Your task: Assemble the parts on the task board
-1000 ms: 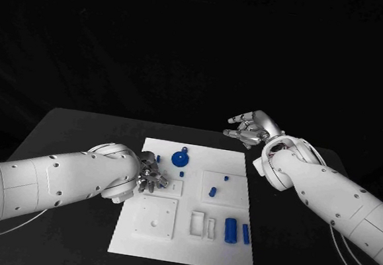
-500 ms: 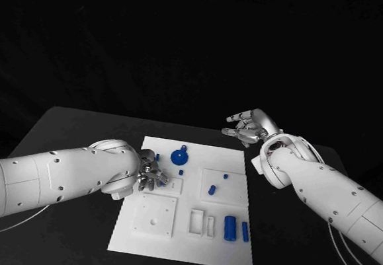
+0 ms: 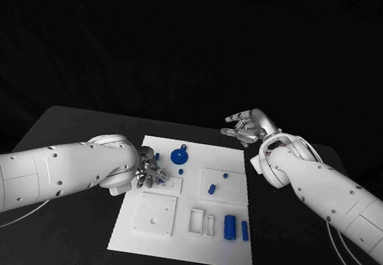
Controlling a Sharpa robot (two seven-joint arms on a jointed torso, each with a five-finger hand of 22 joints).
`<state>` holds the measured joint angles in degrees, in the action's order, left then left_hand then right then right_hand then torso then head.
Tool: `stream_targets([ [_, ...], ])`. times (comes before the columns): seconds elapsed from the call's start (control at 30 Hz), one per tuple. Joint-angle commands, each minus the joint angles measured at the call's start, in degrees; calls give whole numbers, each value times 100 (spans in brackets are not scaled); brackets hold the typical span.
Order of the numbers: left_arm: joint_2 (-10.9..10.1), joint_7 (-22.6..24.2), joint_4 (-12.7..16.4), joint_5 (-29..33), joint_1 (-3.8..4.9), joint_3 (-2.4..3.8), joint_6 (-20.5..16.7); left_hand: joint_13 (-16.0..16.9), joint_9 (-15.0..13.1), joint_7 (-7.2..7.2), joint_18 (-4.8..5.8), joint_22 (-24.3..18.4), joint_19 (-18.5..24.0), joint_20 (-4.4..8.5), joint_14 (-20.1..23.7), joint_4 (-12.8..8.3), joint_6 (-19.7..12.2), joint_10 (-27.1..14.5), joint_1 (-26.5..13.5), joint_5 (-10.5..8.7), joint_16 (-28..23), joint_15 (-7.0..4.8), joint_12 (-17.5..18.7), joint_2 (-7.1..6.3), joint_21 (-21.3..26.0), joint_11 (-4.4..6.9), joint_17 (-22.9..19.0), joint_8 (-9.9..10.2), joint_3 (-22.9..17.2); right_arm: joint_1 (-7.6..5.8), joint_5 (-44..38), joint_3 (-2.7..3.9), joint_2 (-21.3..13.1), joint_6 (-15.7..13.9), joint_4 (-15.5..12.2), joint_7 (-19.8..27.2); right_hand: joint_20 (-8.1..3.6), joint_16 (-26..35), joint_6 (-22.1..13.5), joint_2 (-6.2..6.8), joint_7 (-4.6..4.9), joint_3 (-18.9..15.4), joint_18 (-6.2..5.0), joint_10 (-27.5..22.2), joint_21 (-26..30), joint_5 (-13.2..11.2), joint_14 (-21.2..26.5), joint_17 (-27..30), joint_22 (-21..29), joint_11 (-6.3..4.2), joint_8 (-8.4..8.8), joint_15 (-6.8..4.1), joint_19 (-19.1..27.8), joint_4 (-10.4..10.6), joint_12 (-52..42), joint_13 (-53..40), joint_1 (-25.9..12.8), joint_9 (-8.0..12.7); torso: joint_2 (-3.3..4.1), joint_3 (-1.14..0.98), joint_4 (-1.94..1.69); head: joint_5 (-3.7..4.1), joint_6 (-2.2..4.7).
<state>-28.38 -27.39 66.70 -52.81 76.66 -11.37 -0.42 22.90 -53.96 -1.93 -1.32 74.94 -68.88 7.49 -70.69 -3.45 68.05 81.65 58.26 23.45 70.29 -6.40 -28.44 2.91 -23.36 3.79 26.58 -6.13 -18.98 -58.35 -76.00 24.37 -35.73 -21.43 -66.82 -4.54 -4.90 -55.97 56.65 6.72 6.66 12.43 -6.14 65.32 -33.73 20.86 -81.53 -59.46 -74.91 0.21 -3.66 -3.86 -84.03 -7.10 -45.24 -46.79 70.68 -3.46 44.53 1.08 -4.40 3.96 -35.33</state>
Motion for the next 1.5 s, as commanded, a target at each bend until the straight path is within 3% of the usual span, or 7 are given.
stream_targets([
  [0.03,1,-43,-2,29,38,19,175,0,-13,200,8,125,45,-5,3,-1253,224,3,11,-13,34,7,-36,-39,-40,-8,-8,21,-1277,6,15,2,9,82,5,17,-14,7,33,-31,-12,1,-42,-5,-12,38,-14,-7,-294,-19,15,-12,-283,-15,-16,-2,-23,-7,1,4,4,-5,0],
  [0.5,38,-48,-38,24,104,58,443,2,-12,196,5,123,69,-7,13,-1252,230,-13,30,-15,42,9,-41,-39,-75,-10,-17,49,-1280,20,15,2,30,95,30,18,-14,4,38,-35,-11,32,-41,-7,-11,51,-15,-10,-294,-20,15,-13,-283,-33,-14,-2,-31,-7,3,2,2,-3,-18],
  [1.1,390,-322,-531,-194,241,77,1652,22,0,185,1,125,152,-13,78,-1264,246,-67,96,28,101,20,-87,-74,-170,-22,-29,102,-1281,26,15,2,77,116,50,12,-14,4,38,-35,-11,32,-41,-7,-11,51,-15,-10,-294,-20,15,-13,-283,-33,-14,-2,-31,-7,1,-3,15,14,-50],
  [1.5,627,-356,-785,-371,292,84,2060,24,1,182,3,125,171,-13,91,-1265,251,-75,109,26,120,21,-99,-79,-198,-26,-35,113,-1282,26,15,2,102,120,53,6,-14,4,38,-35,-11,32,-41,-7,-11,51,-15,-10,-294,-20,15,-13,-283,-33,-14,-2,-31,-7,-1,-5,7,33,-63],
])
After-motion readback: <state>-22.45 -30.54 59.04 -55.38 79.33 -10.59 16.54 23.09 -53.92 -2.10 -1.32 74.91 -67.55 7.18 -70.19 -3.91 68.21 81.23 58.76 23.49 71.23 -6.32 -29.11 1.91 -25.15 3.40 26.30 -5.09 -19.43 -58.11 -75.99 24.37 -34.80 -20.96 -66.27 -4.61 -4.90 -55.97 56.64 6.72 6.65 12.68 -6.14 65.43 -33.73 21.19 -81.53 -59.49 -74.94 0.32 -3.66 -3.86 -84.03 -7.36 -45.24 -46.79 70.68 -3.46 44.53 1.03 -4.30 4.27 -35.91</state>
